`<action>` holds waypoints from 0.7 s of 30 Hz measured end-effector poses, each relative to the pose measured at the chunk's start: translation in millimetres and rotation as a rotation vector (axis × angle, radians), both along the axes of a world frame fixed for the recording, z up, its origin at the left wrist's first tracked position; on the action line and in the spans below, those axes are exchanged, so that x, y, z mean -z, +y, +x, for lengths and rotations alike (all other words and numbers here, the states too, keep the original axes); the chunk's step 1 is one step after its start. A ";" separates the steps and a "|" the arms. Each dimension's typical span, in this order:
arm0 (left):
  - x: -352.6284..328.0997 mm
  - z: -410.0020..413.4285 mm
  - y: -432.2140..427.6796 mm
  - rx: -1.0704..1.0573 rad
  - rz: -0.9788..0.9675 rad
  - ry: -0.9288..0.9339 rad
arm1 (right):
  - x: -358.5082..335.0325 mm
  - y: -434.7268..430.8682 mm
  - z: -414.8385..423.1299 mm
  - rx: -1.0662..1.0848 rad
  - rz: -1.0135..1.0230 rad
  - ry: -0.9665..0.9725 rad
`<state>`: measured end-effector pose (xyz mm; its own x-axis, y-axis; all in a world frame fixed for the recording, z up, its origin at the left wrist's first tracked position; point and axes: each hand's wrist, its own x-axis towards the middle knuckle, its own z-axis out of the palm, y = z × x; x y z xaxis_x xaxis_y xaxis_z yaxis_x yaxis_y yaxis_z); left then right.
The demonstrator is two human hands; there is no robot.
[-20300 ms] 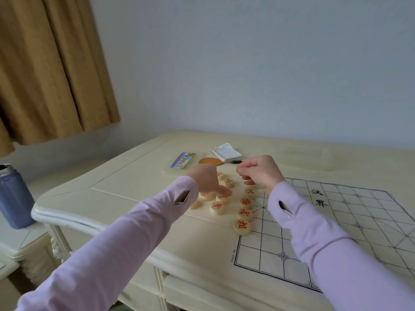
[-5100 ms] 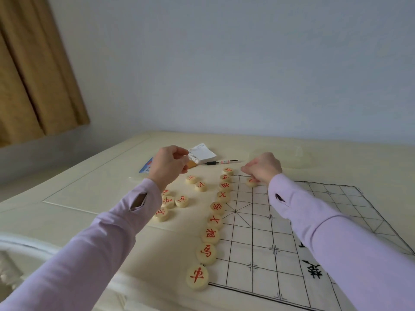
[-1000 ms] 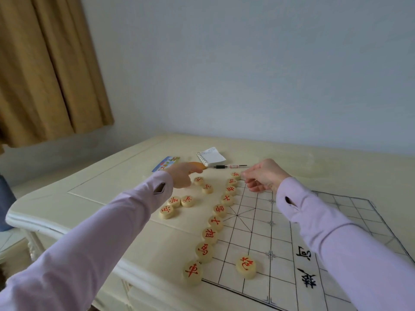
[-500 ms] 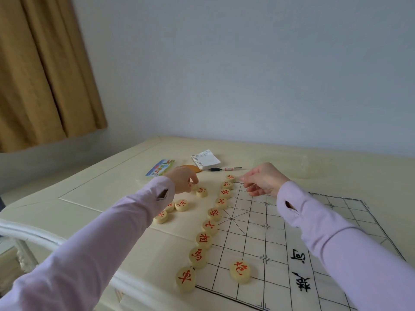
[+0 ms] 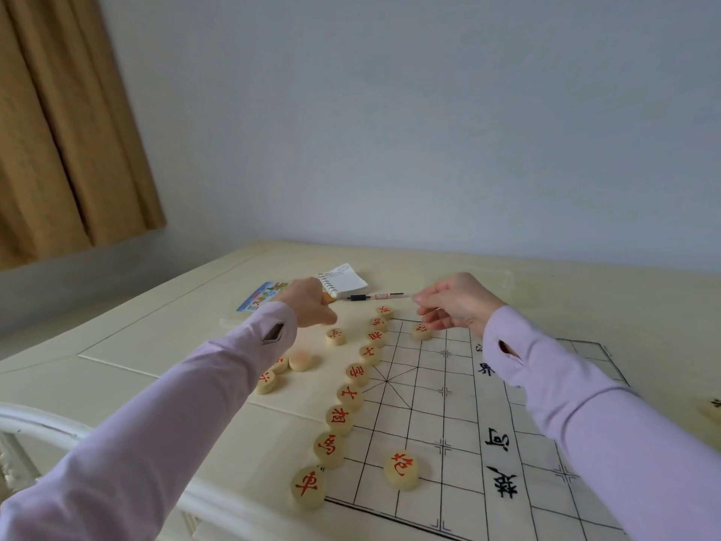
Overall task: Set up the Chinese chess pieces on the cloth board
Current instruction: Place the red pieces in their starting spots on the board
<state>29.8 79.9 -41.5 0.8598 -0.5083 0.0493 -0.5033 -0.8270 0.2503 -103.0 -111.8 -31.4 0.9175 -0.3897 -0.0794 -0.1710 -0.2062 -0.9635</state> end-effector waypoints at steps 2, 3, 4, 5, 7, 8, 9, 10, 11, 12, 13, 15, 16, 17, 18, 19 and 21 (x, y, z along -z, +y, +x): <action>-10.2 -10.1 -11.5 0.073 -0.162 0.060 | -2.9 -1.3 -1.1 -0.003 0.038 -0.024; -14.5 -16.1 -18.4 0.114 -0.248 0.100 | -4.2 -1.4 -1.0 -0.011 0.061 -0.038; -18.6 -22.8 -26.1 0.156 -0.335 0.142 | -5.9 -1.7 -1.4 -0.023 0.094 -0.053; -21.2 -28.3 -34.0 0.191 -0.415 0.187 | -7.1 -1.8 -1.8 -0.036 0.136 -0.068; -25.2 -38.3 -48.4 0.247 -0.545 0.288 | -9.6 -3.1 -3.8 -0.046 0.220 -0.097; -26.1 -41.9 -53.7 0.270 -0.587 0.331 | -10.1 -4.7 -4.2 -0.039 0.249 -0.113; -26.9 -45.1 -59.6 0.293 -0.611 0.363 | -10.2 -7.6 -4.9 -0.025 0.266 -0.128; -27.1 -47.9 -64.4 0.313 -0.621 0.384 | -10.0 -11.0 -5.7 -0.009 0.273 -0.140; -27.2 -50.4 -69.4 0.332 -0.620 0.402 | -9.2 -15.0 -6.6 0.006 0.274 -0.146; -27.3 -53.2 -73.4 0.353 -0.613 0.414 | -8.1 -18.7 -7.1 0.018 0.269 -0.148; -27.3 -55.7 -77.7 0.366 -0.605 0.420 | -6.6 -22.2 -7.9 0.023 0.260 -0.147; -26.8 -59.2 -86.0 0.360 -0.594 0.424 | -2.7 -28.0 -9.8 0.029 0.235 -0.136; -26.5 -60.4 -88.6 0.350 -0.585 0.427 | -0.9 -29.9 -10.1 0.036 0.220 -0.128; -26.0 -61.2 -91.5 0.347 -0.572 0.433 | 0.9 -32.5 -11.1 0.045 0.210 -0.122; -25.4 -61.4 -92.9 0.345 -0.560 0.440 | 2.5 -34.9 -11.6 0.057 0.204 -0.121; -25.0 -61.6 -94.1 0.336 -0.542 0.438 | 4.1 -37.8 -11.6 0.078 0.199 -0.121; -23.5 -60.1 -95.0 0.288 -0.495 0.385 | 8.2 -44.4 -10.1 0.142 0.187 -0.107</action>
<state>-30.3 -15.1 -17.9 0.6968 -0.7153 0.0528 -0.4855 -0.4162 0.7688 -113.0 -156.2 -39.7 0.8619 -0.5026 -0.0681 -0.0809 -0.0038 -0.9967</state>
